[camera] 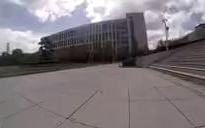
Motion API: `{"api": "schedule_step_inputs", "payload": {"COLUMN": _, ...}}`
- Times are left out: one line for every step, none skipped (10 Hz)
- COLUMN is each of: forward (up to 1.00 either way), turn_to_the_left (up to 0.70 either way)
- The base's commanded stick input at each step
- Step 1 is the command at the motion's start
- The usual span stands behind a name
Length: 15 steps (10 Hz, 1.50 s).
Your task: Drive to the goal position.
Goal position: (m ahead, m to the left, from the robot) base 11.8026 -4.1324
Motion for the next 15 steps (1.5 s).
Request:
{"api": "schedule_step_inputs", "payload": {"forward": 0.7, "turn_to_the_left": 0.0}}
{"api": "schedule_step_inputs", "payload": {"forward": 0.7, "turn_to_the_left": 0.0}}
{"api": "schedule_step_inputs", "payload": {"forward": 0.7, "turn_to_the_left": 0.0}}
{"api": "schedule_step_inputs", "payload": {"forward": 0.7, "turn_to_the_left": 0.0}}
{"api": "schedule_step_inputs", "payload": {"forward": 0.7, "turn_to_the_left": 0.0}}
{"api": "schedule_step_inputs", "payload": {"forward": 0.7, "turn_to_the_left": 0.0}}
{"api": "schedule_step_inputs", "payload": {"forward": 0.7, "turn_to_the_left": 0.0}}
{"api": "schedule_step_inputs", "payload": {"forward": 0.7, "turn_to_the_left": 0.0}}
{"api": "schedule_step_inputs", "payload": {"forward": 0.7, "turn_to_the_left": 0.0}}
{"api": "schedule_step_inputs", "payload": {"forward": 0.7, "turn_to_the_left": -0.01}}
{"api": "schedule_step_inputs", "payload": {"forward": 0.7, "turn_to_the_left": -0.02}}
{"api": "schedule_step_inputs", "payload": {"forward": 0.7, "turn_to_the_left": -0.12}}
{"api": "schedule_step_inputs", "payload": {"forward": 0.7, "turn_to_the_left": -0.35}}
{"api": "schedule_step_inputs", "payload": {"forward": 0.7, "turn_to_the_left": -0.35}}
{"api": "schedule_step_inputs", "payload": {"forward": 0.7, "turn_to_the_left": -0.2}}
